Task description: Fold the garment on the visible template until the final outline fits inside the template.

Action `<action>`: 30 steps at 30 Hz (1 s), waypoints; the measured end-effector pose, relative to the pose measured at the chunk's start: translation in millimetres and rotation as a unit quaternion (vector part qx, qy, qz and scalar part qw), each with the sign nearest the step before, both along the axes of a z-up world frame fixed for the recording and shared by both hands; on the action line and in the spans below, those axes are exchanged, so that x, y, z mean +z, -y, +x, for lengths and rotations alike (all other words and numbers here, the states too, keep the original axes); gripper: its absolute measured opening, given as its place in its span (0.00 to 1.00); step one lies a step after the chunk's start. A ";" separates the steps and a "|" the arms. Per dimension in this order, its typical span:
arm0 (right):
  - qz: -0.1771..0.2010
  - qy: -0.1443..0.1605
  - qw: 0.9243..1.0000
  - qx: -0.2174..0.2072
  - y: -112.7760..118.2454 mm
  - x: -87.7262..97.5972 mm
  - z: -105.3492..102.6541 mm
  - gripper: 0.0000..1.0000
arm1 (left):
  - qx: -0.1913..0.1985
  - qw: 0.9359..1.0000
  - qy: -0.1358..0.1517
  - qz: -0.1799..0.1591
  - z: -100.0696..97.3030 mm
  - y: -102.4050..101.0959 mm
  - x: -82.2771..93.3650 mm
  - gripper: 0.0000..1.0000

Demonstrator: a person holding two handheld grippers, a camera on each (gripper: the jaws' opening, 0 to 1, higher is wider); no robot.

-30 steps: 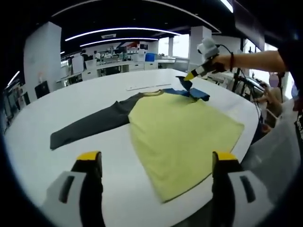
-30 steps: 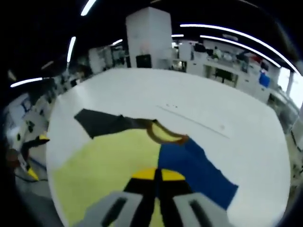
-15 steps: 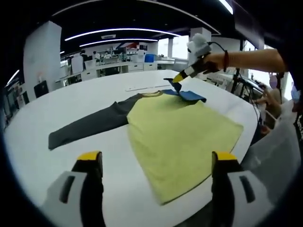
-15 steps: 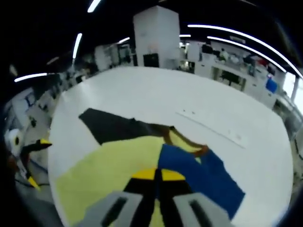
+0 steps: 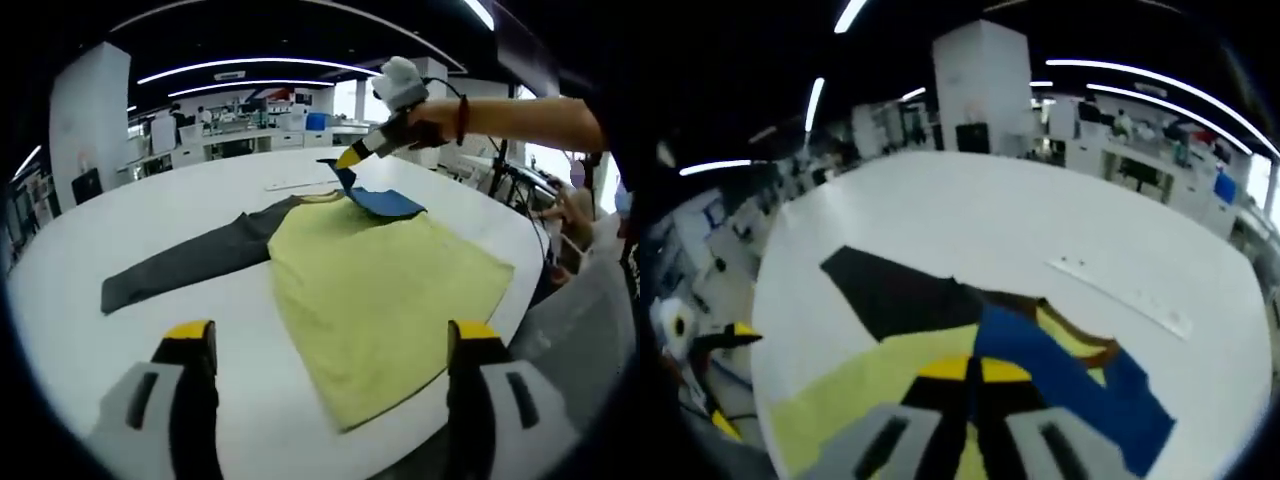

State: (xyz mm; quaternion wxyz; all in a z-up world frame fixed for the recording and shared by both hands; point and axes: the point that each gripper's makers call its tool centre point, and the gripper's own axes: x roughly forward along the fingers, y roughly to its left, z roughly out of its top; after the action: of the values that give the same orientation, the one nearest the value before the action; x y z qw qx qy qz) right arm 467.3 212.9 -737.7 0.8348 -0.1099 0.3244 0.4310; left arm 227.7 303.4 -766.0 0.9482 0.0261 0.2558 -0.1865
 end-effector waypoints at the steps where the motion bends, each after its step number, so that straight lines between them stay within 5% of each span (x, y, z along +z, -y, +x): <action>1: 0.001 -0.001 1.000 0.002 -3.4 -0.2 -0.4 0.00 | 0.000 1.000 -0.001 0.000 -0.2 -0.3 -0.1 0.93; 19: 0.009 -0.023 1.000 0.015 -32.9 -18.5 -9.6 0.00 | 0.005 1.000 -0.012 0.004 -2.9 -2.1 -2.7 0.93; 30: 0.022 -0.069 0.997 0.004 -54.2 -44.1 -26.3 0.01 | 0.011 1.000 -0.012 0.001 -2.5 -9.2 -3.7 0.92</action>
State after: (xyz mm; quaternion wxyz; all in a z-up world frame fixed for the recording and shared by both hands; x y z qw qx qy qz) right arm 441.0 267.1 -781.8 0.8112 -0.0630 0.3712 0.4475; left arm 225.3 312.5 -769.7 0.9469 0.0223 0.2679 -0.1764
